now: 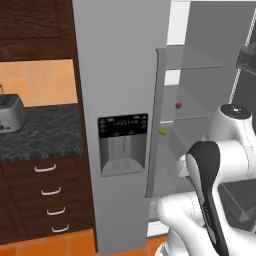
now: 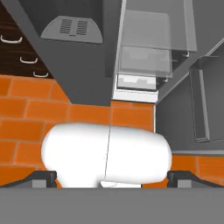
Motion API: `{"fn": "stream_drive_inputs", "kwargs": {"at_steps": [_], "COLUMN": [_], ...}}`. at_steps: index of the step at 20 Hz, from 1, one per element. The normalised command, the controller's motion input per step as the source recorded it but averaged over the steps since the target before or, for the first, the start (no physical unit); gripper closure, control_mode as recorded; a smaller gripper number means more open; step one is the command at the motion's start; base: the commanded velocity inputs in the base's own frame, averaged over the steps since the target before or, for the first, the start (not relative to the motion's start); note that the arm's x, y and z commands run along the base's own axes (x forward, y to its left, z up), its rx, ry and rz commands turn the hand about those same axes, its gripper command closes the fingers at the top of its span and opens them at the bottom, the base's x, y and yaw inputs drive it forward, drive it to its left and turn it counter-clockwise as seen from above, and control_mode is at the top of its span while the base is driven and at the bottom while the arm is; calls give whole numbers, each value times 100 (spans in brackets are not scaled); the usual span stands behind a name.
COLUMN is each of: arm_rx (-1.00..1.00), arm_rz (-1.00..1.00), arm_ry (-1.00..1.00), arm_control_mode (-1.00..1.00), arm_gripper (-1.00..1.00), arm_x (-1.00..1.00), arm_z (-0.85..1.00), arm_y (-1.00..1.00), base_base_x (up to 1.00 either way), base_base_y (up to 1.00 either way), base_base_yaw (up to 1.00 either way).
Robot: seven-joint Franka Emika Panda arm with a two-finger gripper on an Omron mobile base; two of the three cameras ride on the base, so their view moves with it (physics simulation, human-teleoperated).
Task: Take the strawberry from the fridge and place it on top of the pancake, located on the dining counter.
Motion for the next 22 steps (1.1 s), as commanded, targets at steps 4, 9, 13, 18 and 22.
{"fn": "stream_drive_inputs", "kwargs": {"at_steps": [4,9,13,18,22], "arm_rx": [0,0,0,0,0], "arm_rz": [0,0,0,0,0], "arm_ry": [0,0,0,0,0], "arm_control_mode": [100,100,100,100,100], "arm_gripper": [-100,-100,-100,-100,-100], "arm_x": [0,0,0,0,0], "arm_z": [0,0,0,0,0], "arm_y": [0,0,0,0,0], "base_base_x": [35,0,0,14,20], "base_base_y": [0,-44,-33,-4,0], "base_base_yaw": [5,-3,-29,-34,-41]}}
